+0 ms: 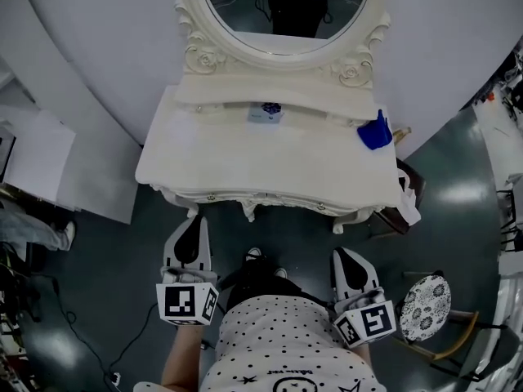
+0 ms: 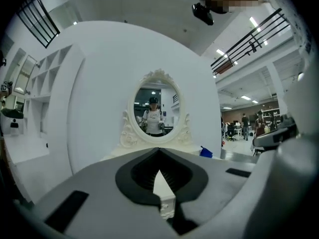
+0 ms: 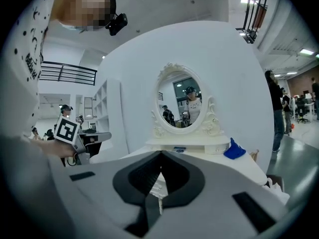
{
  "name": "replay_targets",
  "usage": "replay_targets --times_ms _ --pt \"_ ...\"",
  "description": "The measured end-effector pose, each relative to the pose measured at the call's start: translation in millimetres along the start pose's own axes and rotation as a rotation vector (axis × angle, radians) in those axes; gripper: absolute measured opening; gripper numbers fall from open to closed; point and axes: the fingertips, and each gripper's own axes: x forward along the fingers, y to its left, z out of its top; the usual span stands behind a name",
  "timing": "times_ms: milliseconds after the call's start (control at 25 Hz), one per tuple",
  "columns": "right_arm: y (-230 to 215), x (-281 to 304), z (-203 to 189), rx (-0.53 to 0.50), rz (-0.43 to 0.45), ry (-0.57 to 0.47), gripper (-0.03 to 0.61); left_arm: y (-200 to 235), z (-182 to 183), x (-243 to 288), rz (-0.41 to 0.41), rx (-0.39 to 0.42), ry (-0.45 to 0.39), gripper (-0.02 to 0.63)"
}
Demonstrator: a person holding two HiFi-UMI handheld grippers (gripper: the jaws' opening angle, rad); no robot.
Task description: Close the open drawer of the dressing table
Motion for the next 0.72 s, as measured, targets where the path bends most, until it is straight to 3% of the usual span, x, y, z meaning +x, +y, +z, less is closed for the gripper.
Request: replay_targets --times_ms 240,480,720 --pt "3.2 -4.7 4.3 -0.009 0.023 -0.022 0.009 -21.1 24.8 -41.8 0.026 0.002 -0.069 0.011" --pt "7.7 -12.3 10.9 -0.025 0.039 -0.040 0.009 -50.2 26.6 -64.7 -0.011 0.027 -0.082 0.011" --pt "9.1 -16.9 13.4 -0.030 0.046 -0.054 0.009 -73.9 19.2 -67.6 -0.082 -0.052 -0.129 0.011"
